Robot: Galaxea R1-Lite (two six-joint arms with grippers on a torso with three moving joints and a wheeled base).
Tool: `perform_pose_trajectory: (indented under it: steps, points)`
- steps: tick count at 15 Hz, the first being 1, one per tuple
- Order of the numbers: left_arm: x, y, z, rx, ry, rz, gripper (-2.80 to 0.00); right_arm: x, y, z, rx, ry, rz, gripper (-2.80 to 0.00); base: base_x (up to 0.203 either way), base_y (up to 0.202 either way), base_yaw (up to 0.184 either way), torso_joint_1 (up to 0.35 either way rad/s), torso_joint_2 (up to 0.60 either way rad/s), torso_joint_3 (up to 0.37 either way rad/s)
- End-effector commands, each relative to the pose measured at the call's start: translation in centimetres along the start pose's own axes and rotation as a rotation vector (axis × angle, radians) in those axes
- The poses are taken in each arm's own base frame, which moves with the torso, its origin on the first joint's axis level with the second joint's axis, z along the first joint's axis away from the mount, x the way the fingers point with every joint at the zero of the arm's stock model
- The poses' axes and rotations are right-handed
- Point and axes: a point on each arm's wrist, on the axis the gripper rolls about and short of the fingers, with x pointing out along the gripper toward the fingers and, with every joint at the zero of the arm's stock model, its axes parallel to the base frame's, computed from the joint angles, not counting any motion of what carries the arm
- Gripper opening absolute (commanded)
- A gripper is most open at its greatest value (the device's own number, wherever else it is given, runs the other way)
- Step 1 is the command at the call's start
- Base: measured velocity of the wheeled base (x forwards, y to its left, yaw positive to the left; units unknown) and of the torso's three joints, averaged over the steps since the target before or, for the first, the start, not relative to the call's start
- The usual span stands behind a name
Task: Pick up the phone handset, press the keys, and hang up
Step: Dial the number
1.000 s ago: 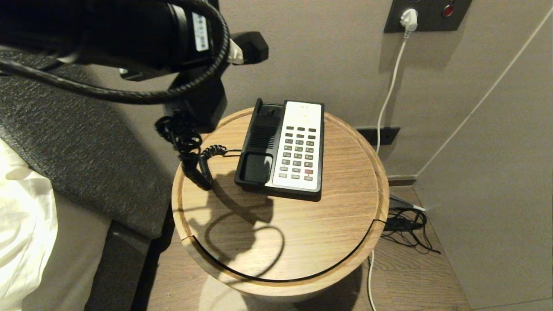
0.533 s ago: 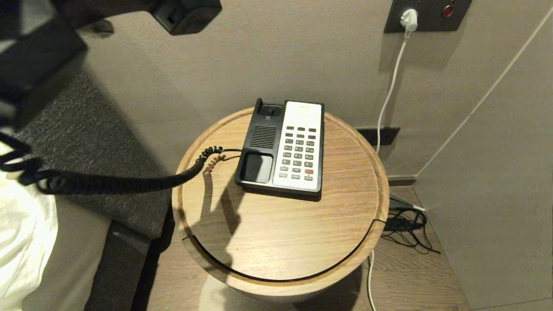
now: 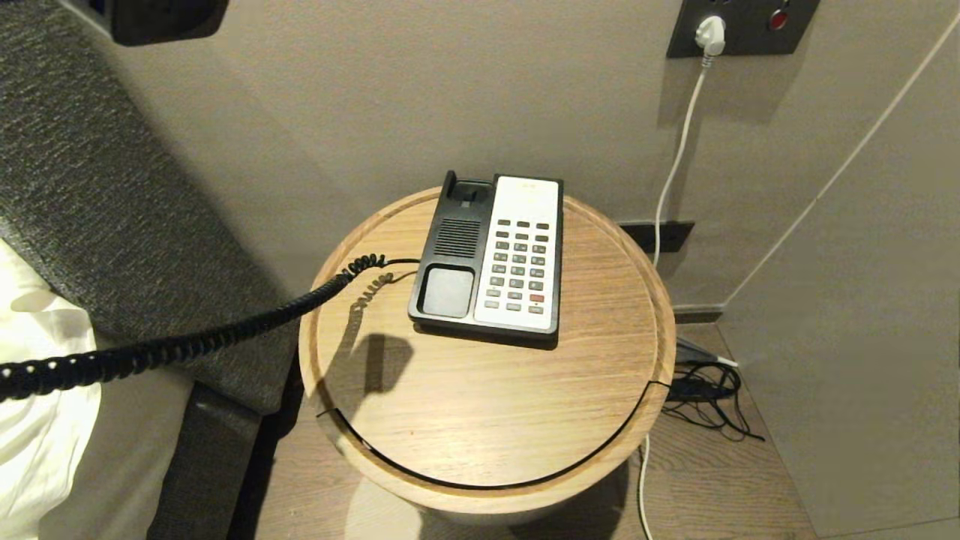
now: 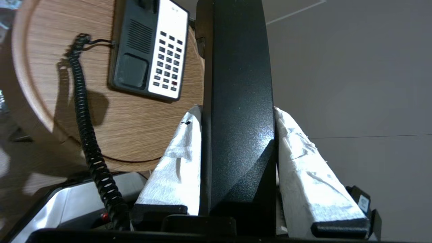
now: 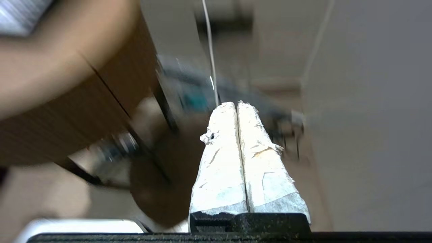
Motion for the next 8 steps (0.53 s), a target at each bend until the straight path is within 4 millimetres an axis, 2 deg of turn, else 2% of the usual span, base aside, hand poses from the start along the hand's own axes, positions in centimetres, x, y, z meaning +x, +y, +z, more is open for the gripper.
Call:
perform_pose_trajectory:
  steps: [1,2,3,4,5,6,7,8]
  points:
    - [-1.7,0.7,-0.5,-0.007,-0.01,-0.005,-2.8,-4.6,0.4,5.8,0.019,-0.075,0.03,-2.8,0.0,0.0,0.0,0.0,0.0,0.0]
    - [-1.9,0.9,-0.7,-0.01,-0.002,-0.009,-2.8,-6.6,0.6,8.3,0.038,-0.11,0.05,-2.8,0.0,0.0,0.0,0.0,0.0,0.0]
    - [-1.8,0.9,-0.7,-0.012,-0.005,-0.004,-2.8,-7.6,0.7,10.9,0.076,-0.13,0.068,-2.8,0.0,0.0,0.0,0.0,0.0,0.0]
    - [-1.8,0.9,-0.7,-0.017,-0.007,-0.005,-2.8,-7.6,0.8,13.7,0.128,-0.127,0.084,-2.8,0.0,0.0,0.0,0.0,0.0,0.0]
    - [-1.8,0.9,-0.7,-0.018,-0.001,-0.015,-2.8,-6.6,0.8,16.9,0.187,-0.094,0.103,-2.8,0.0,0.0,0.0,0.0,0.0,0.0]
    - [-1.8,0.8,-0.6,-0.018,-0.004,-0.018,-2.8,-3.8,0.8,20.1,0.242,-0.021,0.121,-2.8,0.0,0.0,0.0,0.0,0.0,0.0]
    - [-1.7,0.8,-0.6,-0.018,-0.002,-0.016,-2.8,-0.2,0.8,22.6,0.281,0.07,0.146,-2.8,0.0,0.0,0.0,0.0,0.0,0.0]
    - [-1.6,0.8,-0.6,-0.017,0.001,-0.013,-2.8,3.4,0.7,23.9,0.309,0.171,0.185,-2.8,0.0,0.0,0.0,0.0,0.0,0.0]
